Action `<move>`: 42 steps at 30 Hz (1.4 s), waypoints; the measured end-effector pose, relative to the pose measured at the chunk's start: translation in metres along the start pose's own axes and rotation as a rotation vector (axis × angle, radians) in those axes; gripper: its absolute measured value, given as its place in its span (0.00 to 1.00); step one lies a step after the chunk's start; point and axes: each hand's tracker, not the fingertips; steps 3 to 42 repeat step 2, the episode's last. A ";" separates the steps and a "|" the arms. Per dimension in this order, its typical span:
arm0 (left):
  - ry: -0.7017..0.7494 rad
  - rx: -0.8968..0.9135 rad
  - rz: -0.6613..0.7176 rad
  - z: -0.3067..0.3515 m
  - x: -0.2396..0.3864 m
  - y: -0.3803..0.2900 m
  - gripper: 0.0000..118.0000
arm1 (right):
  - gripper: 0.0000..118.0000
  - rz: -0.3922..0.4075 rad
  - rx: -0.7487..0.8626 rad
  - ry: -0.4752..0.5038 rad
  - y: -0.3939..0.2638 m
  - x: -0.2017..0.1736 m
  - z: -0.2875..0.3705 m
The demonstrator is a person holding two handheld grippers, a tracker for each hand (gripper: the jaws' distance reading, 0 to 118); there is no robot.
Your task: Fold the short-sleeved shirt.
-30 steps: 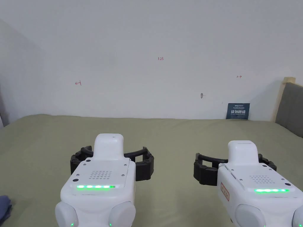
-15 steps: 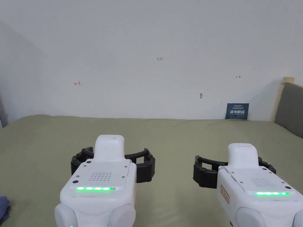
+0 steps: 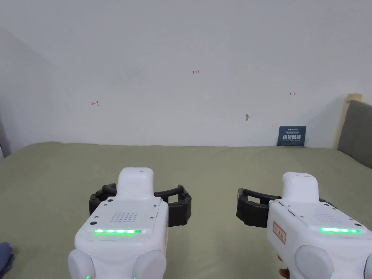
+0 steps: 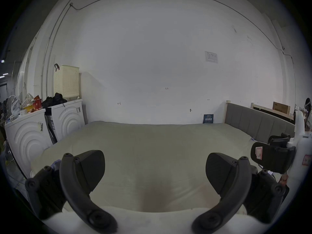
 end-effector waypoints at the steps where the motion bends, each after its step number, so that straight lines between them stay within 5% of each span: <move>1: -0.002 0.000 -0.001 0.000 0.000 0.000 1.00 | 1.00 -0.012 -0.009 0.006 0.001 0.001 0.000; 42: -0.001 -0.001 -0.002 0.000 0.000 0.000 1.00 | 1.00 -0.012 -0.001 0.009 0.002 0.002 -0.001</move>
